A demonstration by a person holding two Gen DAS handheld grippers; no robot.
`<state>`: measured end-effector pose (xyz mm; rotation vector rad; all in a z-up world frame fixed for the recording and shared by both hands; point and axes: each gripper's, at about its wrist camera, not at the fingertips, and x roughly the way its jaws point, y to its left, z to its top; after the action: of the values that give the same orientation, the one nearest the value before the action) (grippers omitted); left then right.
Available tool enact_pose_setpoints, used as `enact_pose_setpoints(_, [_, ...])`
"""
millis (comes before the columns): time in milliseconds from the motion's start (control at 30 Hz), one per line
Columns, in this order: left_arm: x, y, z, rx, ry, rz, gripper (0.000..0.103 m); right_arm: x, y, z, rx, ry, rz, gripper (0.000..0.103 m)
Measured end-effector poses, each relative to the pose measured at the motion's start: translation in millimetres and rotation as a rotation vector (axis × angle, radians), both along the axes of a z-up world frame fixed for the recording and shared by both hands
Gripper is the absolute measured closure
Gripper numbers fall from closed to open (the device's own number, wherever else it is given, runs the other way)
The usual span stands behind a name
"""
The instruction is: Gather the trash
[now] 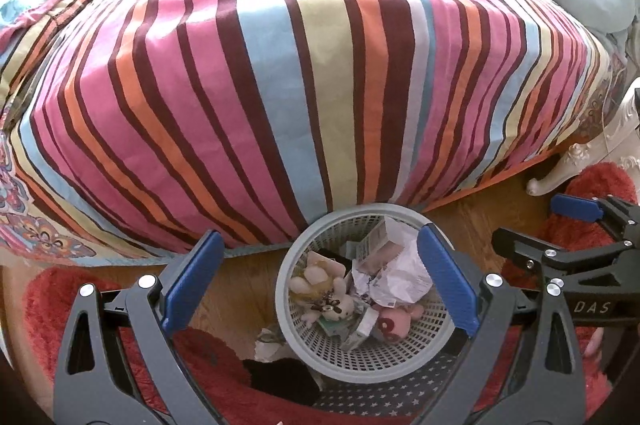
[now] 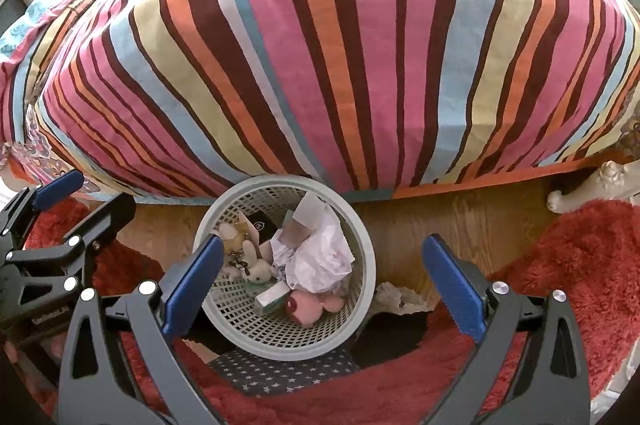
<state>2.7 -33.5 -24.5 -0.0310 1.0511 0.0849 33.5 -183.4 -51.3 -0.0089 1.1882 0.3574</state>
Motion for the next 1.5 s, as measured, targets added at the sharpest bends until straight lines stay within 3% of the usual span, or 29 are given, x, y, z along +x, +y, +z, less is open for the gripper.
enact_pose_setpoints(433, [-0.3, 0.8, 1.2, 0.005, -0.004, 0.007, 0.008, -1.0, 2.3, 1.2, -0.014, -0.014, 0.009, 0.008])
enact_pose_setpoints(633, [-1.7, -2.5, 2.7, 0.064, -0.013, 0.001, 0.008, -1.1, 2.1, 1.6, -0.014, -0.016, 0.01, 0.008])
enact_pose_setpoints(900, [-1.1, -5.9, 0.0, 0.066, -0.005, -0.007, 0.008, -0.6, 0.8, 1.5, -0.016, -0.015, 0.009, 0.008])
enact_pose_setpoints(1167, [0.2, -1.8, -8.3, 0.006, 0.024, -0.007, 0.008, -0.3, -1.3, 0.1, -0.017, -0.01, 0.007, 0.008])
enact_pose_setpoints(1500, [-1.8, 0.6, -11.1, 0.011, 0.026, 0.007, 0.008, -2.1, 0.3, -4.8, -0.018, 0.002, 0.005, 0.008])
